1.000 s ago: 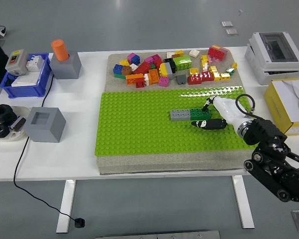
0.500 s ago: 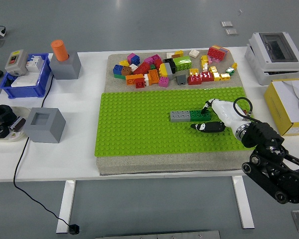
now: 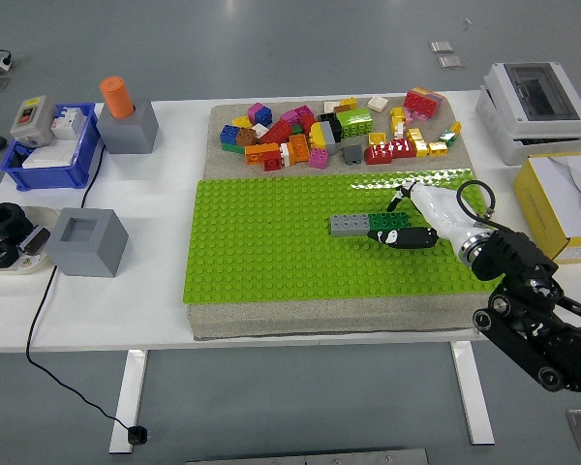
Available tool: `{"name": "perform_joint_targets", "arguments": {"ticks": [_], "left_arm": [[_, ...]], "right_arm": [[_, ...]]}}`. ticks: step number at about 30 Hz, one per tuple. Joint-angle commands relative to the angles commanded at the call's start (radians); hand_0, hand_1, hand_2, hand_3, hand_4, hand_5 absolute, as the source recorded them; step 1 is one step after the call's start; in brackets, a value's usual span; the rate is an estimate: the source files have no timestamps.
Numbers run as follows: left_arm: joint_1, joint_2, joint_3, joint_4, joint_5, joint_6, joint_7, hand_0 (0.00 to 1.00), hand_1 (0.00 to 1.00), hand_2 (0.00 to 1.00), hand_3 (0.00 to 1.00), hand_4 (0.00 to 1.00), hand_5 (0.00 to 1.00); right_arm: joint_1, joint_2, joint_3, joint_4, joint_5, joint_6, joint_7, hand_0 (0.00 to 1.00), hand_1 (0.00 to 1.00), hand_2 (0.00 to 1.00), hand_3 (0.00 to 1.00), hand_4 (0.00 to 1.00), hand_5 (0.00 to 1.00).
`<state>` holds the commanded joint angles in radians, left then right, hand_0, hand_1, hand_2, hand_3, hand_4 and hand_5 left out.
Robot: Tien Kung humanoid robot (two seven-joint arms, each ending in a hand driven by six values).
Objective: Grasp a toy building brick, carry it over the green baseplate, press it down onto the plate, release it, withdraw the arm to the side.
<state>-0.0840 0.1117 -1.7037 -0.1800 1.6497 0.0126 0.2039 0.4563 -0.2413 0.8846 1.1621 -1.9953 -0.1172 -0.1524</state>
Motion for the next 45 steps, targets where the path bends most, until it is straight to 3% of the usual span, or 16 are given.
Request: {"name": "perform_joint_targets", "arguments": {"ticks": [5, 10, 11, 16, 17, 22, 23, 28, 29, 34, 35, 40, 41, 45], "left_arm": [[0.0, 0.002, -0.007, 0.0, 0.006, 0.0, 0.0, 0.657, 0.639, 0.632, 0.641, 0.71, 0.202], [0.001, 0.004, -0.005, 0.0, 0.005, 0.0, -0.002, 0.657, 0.639, 0.632, 0.641, 0.71, 0.202], [0.002, 0.004, -0.004, 0.0, 0.003, 0.0, -0.002, 0.656, 0.639, 0.632, 0.641, 0.71, 0.204], [0.009, 0.003, -0.009, 0.0, -0.001, 0.001, 0.003, 0.656, 0.639, 0.632, 0.641, 0.71, 0.204], [0.01, 0.004, -0.011, 0.0, 0.0, 0.002, 0.004, 0.656, 0.639, 0.632, 0.642, 0.71, 0.209], [0.01, 0.011, -0.025, 0.0, 0.008, 0.004, 0.002, 0.656, 0.639, 0.632, 0.642, 0.71, 0.209], [0.009, 0.012, -0.026, 0.0, 0.009, 0.004, 0.001, 0.656, 0.639, 0.631, 0.642, 0.71, 0.21], [0.007, 0.015, -0.03, 0.0, 0.01, 0.005, -0.002, 0.656, 0.639, 0.631, 0.642, 0.71, 0.21], [0.008, 0.015, -0.03, 0.0, 0.01, 0.005, -0.002, 0.656, 0.639, 0.631, 0.642, 0.71, 0.211], [0.011, 0.013, -0.031, 0.0, 0.008, 0.005, -0.001, 0.656, 0.639, 0.631, 0.642, 0.71, 0.211], [0.012, 0.014, -0.031, 0.0, 0.009, 0.005, -0.001, 0.656, 0.639, 0.632, 0.642, 0.71, 0.211], [0.013, 0.022, -0.038, 0.0, 0.011, 0.007, -0.001, 0.656, 0.639, 0.632, 0.642, 0.71, 0.211], [0.013, 0.025, -0.04, 0.0, 0.012, 0.007, -0.001, 0.656, 0.639, 0.632, 0.642, 0.708, 0.214], [0.013, 0.038, -0.046, 0.0, 0.012, 0.009, -0.004, 0.656, 0.639, 0.632, 0.642, 0.708, 0.214]], "right_arm": [[-0.008, -0.006, 0.039, 0.039, 0.062, -0.018, 0.024, 0.78, 0.789, 0.833, 0.559, 0.914, 0.606], [-0.025, -0.007, 0.1, 0.05, 0.052, -0.096, 0.058, 0.78, 0.789, 0.833, 0.559, 0.914, 0.606], [-0.028, -0.007, 0.105, 0.045, 0.035, -0.109, 0.062, 0.698, 0.743, 0.81, 0.788, 0.823, 0.425], [-0.044, -0.002, 0.106, 0.028, -0.014, -0.129, 0.065, 0.698, 0.743, 0.81, 0.788, 0.823, 0.425], [-0.046, 0.0, 0.108, 0.025, -0.017, -0.13, 0.066, 0.685, 0.729, 0.786, 0.882, 0.732, 0.241], [-0.063, 0.008, 0.145, -0.012, -0.025, -0.128, 0.078, 0.685, 0.729, 0.786, 0.882, 0.732, 0.241], [-0.068, 0.007, 0.153, -0.015, -0.027, -0.127, 0.078, 0.657, 0.716, 0.768, 0.786, 0.659, 0.158], [-0.114, -0.011, 0.214, -0.011, -0.046, -0.127, 0.076, 0.657, 0.716, 0.768, 0.786, 0.659, 0.158], [-0.122, -0.014, 0.223, -0.008, -0.05, -0.127, 0.075, 0.651, 0.714, 0.766, 0.71, 0.523, 0.064], [-0.16, -0.035, 0.267, 0.013, -0.074, -0.125, 0.066, 0.651, 0.714, 0.766, 0.71, 0.523, 0.064], [-0.165, -0.042, 0.271, 0.018, -0.081, -0.121, 0.063, 0.648, 0.718, 0.774, 0.656, 0.273, 0.002], [-0.171, -0.076, 0.274, 0.04, -0.126, -0.084, 0.032, 0.648, 0.718, 0.774, 0.656, 0.273, 0.002], [-0.171, -0.082, 0.273, 0.044, -0.135, -0.073, 0.024, 0.668, 0.742, 0.814, 0.631, 0.157, 0.002], [-0.173, -0.093, 0.268, 0.06, -0.173, -0.03, -0.012, 0.668, 0.742, 0.814, 0.631, 0.157, 0.002]]}}
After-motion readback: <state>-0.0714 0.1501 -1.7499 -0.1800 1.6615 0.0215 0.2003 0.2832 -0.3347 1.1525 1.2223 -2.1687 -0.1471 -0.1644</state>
